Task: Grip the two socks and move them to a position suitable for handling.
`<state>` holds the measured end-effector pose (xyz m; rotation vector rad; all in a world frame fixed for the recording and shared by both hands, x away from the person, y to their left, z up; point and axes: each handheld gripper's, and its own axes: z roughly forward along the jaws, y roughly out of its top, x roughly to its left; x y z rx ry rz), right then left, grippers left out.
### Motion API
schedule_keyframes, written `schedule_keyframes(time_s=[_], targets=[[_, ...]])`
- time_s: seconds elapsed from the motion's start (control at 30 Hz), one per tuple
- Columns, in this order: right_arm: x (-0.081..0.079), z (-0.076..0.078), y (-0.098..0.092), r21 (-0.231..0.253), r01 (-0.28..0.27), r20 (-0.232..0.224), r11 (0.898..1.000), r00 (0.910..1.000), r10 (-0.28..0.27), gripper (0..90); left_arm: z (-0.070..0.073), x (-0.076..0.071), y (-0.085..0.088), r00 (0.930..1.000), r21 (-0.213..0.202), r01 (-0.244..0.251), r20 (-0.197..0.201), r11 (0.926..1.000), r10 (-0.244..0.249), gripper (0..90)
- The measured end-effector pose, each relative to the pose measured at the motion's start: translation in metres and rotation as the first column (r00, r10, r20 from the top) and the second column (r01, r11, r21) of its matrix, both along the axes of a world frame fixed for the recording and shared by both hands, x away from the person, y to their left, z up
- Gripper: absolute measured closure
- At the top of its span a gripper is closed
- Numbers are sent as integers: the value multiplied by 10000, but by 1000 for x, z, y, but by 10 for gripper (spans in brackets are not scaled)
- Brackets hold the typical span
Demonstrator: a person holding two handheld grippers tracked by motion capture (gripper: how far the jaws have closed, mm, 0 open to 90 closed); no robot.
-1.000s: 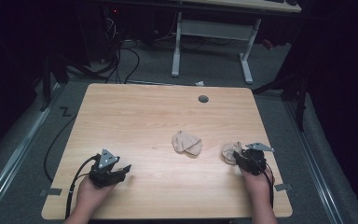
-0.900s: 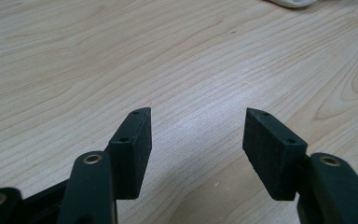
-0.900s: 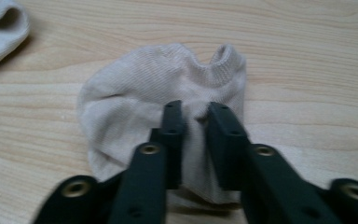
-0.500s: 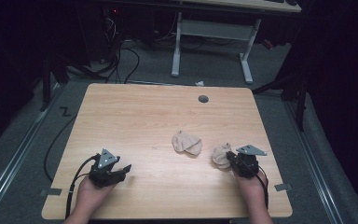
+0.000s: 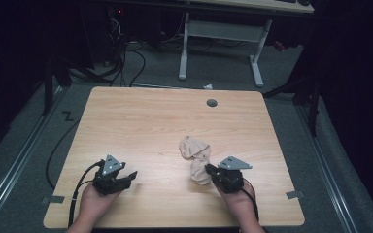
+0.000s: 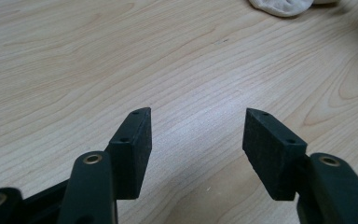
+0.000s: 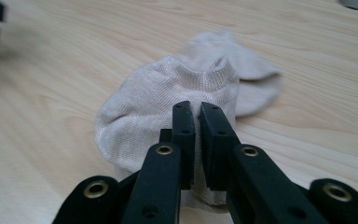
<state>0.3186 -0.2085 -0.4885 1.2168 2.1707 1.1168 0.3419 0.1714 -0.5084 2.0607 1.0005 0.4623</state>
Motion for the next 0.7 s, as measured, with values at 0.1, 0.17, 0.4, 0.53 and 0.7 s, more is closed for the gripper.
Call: schedule_keyframes(time_s=[0.1, 0.17, 0.4, 0.53, 0.7], targets=[[-3, 0, 13, 54, -375, -19, 9993, 9993, 376, 850, 0, 0, -1, 10000, -12, 23, 22, 10000, -23, 429], [-7, -1, 32, 19, -839, -13, 9965, 9965, 839, 850, 1, -1, -1, 10000, -3, 72, 29, 10000, -72, 429], [-9, -7, 62, -17, -1353, -299, 9908, 9904, 1352, 848, 2, -4, -5, 9996, 4, 268, 46, 9996, -268, 429], [-10, -18, 79, -373, -1752, -682, 9838, 9827, 1724, 846, 2, -5, -9, 9993, 48, 350, 91, 9994, -351, 429], [-8, -27, 82, -854, -1814, -868, 9797, 9809, 1741, 829, 0, -5, -9, 9993, 100, 372, 73, 9993, -372, 429]])
